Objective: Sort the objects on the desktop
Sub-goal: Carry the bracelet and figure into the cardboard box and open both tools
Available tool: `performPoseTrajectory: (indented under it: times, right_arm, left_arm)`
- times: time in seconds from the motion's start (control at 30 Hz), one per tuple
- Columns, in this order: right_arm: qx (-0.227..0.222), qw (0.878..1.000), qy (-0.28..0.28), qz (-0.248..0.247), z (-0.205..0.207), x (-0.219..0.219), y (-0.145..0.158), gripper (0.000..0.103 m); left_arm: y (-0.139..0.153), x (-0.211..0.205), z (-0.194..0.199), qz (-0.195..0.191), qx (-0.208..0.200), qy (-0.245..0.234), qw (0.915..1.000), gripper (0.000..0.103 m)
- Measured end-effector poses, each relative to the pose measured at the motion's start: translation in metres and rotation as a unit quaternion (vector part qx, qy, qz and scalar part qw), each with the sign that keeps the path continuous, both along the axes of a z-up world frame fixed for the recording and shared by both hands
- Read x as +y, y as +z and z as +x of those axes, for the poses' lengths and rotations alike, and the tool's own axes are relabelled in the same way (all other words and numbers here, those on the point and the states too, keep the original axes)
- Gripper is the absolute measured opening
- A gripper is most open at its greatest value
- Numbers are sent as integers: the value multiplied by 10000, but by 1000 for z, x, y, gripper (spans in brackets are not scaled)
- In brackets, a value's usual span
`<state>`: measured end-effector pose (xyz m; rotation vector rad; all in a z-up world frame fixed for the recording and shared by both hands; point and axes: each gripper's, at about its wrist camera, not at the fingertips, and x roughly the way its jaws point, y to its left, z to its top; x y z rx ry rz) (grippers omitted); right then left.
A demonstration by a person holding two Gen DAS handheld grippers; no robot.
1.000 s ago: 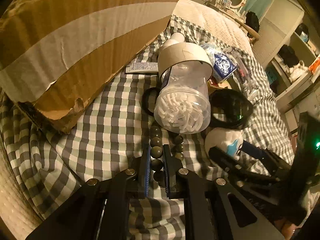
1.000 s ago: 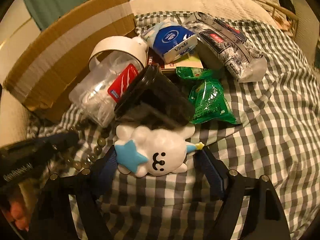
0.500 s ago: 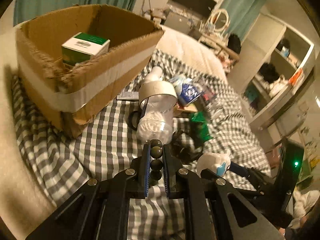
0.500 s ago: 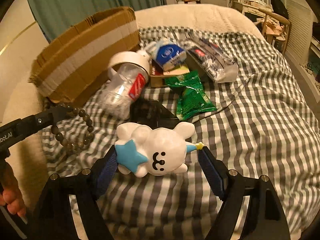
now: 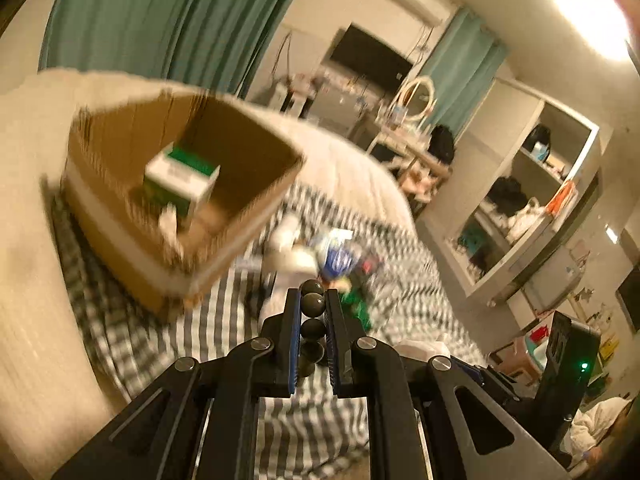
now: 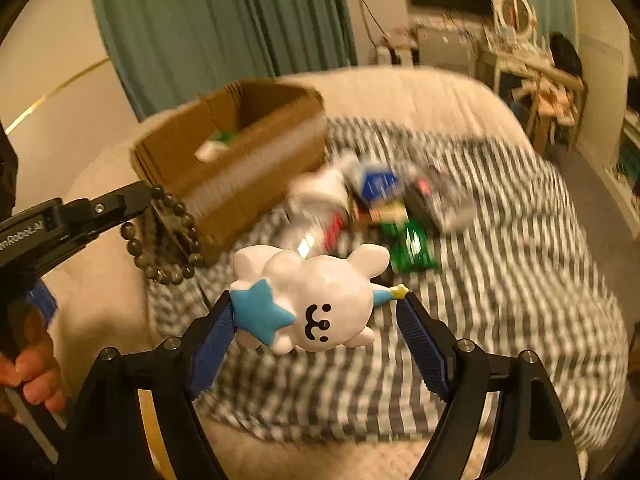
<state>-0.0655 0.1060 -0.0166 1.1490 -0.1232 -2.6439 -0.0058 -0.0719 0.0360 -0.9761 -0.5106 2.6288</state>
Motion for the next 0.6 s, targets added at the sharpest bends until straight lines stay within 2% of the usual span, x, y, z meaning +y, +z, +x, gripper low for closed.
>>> performPoseTrajectory:
  times: [0.1, 0.2, 0.3, 0.43, 0.57, 0.6]
  right_arm:
    - [367, 9991, 205, -32, -16, -15, 39, 80]
    - [687, 9969, 367, -121, -40, -34, 73, 80]
    - [901, 9945, 437, -313, -73, -55, 94, 80]
    - [864, 9935, 528, -514, -117, -79, 91, 80]
    - [718, 9943, 573, -532, -169, -103, 69, 80]
    - [663, 9945, 589, -548, -183, -111, 60, 80]
  left_arm:
    - [29, -9, -15, -203, 255, 84, 9994, 11]
    - [57, -28, -47, -346, 529, 267, 9976, 11]
    - [68, -45, -76, -626, 678, 549, 9942, 11]
    - [55, -76, -112, -882, 682, 961, 9891, 11]
    - [24, -98, -135, -1055, 380, 1209, 9863, 11]
    - [17, -100, -141, -1256, 314, 1272, 9834, 11]
